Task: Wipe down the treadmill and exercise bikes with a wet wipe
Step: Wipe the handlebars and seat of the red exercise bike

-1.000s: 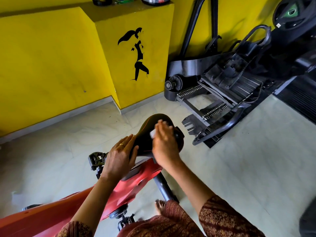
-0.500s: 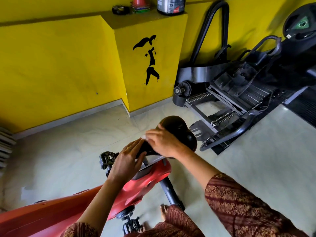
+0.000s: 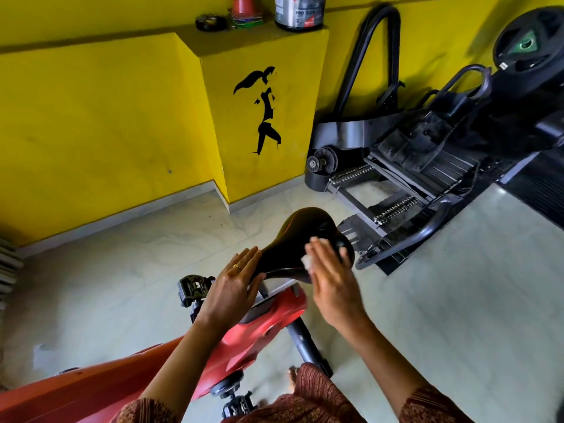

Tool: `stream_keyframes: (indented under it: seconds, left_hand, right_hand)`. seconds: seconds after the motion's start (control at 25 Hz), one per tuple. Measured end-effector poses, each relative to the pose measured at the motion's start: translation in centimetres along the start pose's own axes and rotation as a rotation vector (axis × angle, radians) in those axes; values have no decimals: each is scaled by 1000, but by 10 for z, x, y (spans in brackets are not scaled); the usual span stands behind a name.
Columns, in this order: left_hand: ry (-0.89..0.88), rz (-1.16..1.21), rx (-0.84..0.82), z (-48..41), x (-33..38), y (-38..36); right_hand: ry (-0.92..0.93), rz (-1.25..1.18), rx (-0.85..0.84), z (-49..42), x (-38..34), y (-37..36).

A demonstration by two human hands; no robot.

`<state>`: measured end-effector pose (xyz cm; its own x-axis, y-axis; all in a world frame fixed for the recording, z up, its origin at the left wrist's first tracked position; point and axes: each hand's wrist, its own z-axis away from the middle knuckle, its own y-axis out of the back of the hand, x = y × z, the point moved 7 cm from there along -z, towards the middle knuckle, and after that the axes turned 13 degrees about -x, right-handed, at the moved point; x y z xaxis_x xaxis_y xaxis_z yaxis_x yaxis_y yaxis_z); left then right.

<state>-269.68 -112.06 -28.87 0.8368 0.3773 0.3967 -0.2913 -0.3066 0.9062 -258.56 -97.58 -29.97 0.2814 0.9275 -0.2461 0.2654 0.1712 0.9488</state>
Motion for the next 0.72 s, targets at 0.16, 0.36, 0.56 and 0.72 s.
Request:
stream_keyframes:
  seconds: [0.16, 0.36, 0.56, 0.72]
  left_hand:
    - [-156, -83, 2, -13, 19, -5]
    - [-227, -38, -23, -23, 28, -13]
    - [-186, 39, 1, -23, 24, -15]
    - [-200, 50, 9, -23, 23, -14]
  right_hand:
    - [-331, -133, 175, 8, 4, -5]
    - [103, 104, 98, 20, -17, -44]
    - [25, 46, 171, 45, 39, -29]
    - [312, 171, 88, 22, -21, -43]
